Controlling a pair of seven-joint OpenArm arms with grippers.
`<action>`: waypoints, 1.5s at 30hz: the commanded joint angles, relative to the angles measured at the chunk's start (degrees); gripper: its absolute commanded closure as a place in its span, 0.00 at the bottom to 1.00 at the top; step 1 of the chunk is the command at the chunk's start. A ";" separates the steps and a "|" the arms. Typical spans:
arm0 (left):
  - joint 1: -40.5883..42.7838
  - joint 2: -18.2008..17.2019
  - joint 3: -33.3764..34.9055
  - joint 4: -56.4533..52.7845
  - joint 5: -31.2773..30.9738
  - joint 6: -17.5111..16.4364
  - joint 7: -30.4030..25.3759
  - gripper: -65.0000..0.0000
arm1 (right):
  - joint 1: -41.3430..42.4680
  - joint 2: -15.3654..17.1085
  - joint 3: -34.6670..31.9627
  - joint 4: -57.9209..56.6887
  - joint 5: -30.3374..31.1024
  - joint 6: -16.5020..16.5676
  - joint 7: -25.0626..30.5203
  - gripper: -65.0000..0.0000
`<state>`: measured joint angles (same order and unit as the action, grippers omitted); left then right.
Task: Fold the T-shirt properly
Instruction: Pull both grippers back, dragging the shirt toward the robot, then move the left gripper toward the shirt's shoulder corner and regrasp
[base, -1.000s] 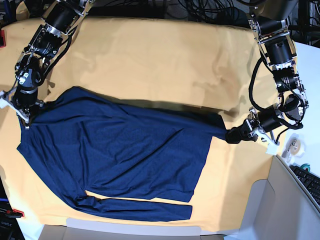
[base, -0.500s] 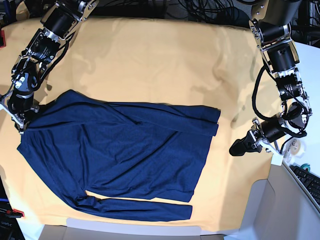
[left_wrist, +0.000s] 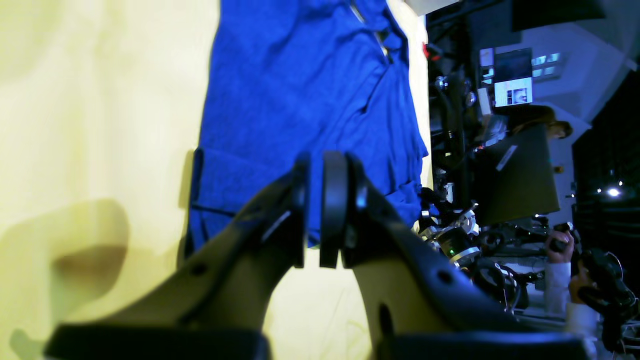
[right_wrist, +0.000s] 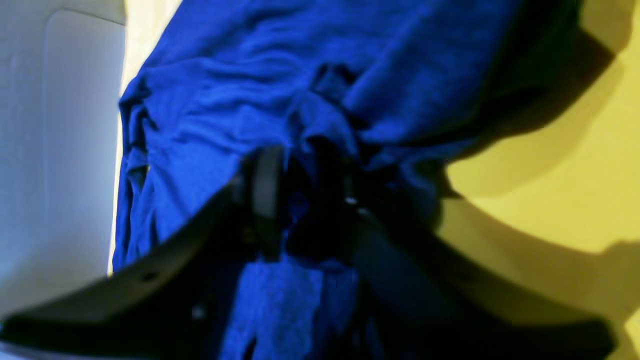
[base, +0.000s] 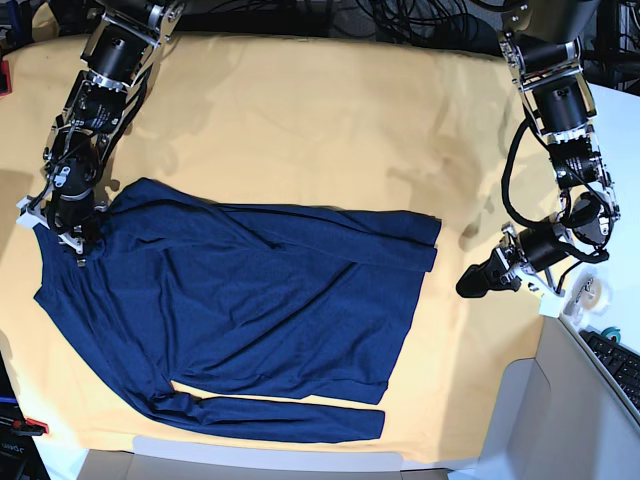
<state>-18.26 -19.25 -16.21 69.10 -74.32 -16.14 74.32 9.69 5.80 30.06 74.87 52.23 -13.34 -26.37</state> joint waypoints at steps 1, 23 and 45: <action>-0.68 -0.93 -0.10 0.92 -1.59 -0.25 0.01 0.94 | 1.43 0.83 -0.04 1.30 0.12 0.73 0.66 0.65; 4.68 -0.93 -0.10 6.72 -1.94 -0.25 0.62 0.93 | -5.87 -4.88 9.36 13.79 4.96 0.64 0.66 0.23; 6.44 -0.84 -0.10 6.72 -2.03 -0.25 0.62 0.93 | -0.07 -3.12 11.47 -3.00 6.54 1.34 0.83 0.23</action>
<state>-10.76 -19.22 -16.21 74.89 -74.59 -16.34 74.94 9.43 2.87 41.71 72.44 59.24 -9.23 -23.51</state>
